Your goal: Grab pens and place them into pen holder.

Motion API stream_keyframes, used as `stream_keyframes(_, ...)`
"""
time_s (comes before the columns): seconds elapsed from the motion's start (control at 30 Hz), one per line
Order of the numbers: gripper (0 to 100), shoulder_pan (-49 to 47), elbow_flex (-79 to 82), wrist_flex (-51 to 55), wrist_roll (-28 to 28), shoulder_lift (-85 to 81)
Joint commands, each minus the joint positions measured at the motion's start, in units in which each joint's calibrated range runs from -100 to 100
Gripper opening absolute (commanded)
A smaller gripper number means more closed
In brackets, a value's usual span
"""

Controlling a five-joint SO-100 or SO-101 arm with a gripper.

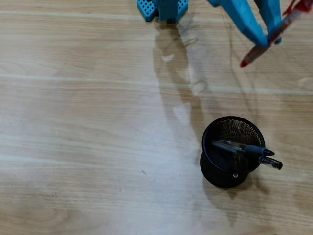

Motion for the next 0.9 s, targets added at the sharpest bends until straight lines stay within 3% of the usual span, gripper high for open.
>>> stream_keyframes(0.0,2,1.21,7.94,-13.29,-0.92,-2.93)
stream_keyframes(0.23,2,2.22,32.19,-42.18,-4.01,-3.02)
stream_keyframes(0.4,2,3.04,45.77,-55.66,-4.11,-3.02)
stream_keyframes(0.67,2,4.23,60.43,-68.6,-5.95,-3.02)
stream_keyframes(0.87,7,5.14,61.7,-69.42,-5.69,-3.02)
